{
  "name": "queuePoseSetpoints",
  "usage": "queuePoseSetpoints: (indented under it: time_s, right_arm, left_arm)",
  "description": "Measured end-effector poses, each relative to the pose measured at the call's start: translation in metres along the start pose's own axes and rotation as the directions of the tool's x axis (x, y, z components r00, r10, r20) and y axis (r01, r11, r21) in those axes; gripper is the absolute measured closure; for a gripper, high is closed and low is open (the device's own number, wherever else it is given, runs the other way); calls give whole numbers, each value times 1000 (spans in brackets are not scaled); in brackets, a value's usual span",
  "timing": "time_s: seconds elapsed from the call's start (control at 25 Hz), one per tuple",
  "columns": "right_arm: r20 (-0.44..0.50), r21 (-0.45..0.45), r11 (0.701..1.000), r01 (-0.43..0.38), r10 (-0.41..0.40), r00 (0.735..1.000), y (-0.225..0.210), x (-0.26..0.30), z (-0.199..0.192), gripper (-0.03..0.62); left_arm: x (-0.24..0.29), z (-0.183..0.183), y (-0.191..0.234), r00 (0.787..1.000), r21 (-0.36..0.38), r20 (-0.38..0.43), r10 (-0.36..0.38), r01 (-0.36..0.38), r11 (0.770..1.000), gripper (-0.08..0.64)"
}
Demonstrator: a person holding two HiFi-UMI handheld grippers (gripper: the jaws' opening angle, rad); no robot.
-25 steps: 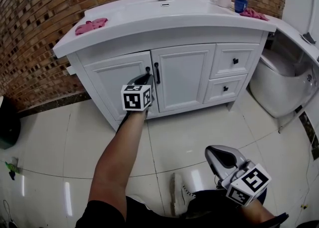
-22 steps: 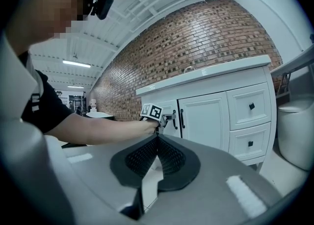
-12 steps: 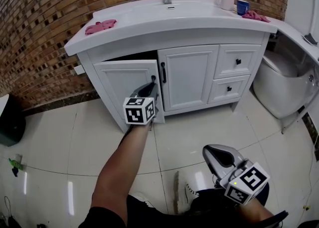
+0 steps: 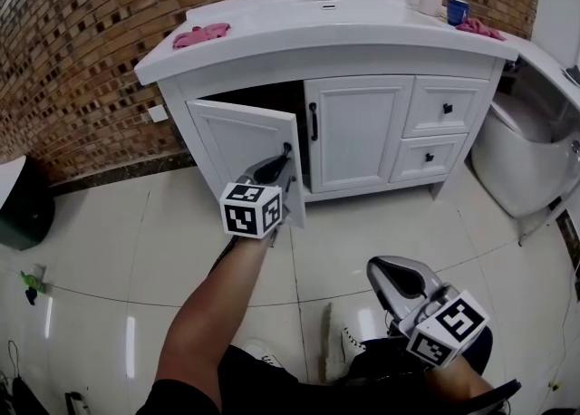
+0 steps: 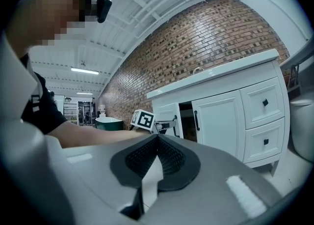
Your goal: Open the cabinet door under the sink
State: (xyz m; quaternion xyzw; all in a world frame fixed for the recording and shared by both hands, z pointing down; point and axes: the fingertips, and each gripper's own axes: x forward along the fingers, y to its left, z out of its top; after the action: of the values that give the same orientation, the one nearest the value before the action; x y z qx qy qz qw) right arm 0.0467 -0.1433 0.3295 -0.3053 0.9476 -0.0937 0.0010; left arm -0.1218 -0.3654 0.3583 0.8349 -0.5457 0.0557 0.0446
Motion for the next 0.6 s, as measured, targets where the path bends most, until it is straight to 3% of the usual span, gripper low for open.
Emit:
queuePoseSetpoints:
  time_s: [0.28,0.6]
  right_arm:
    - [3,-11,1000,-18,18,1000,8,4,-3,584]
    - [20,17,998,-60,60,998,25,12,-7,584]
  left_arm:
    - [-26,-5,0,1000,-39,7,12,-11,999,522]
    - [-65,-14,1,1000,-32,-19,11,-12,999,522]
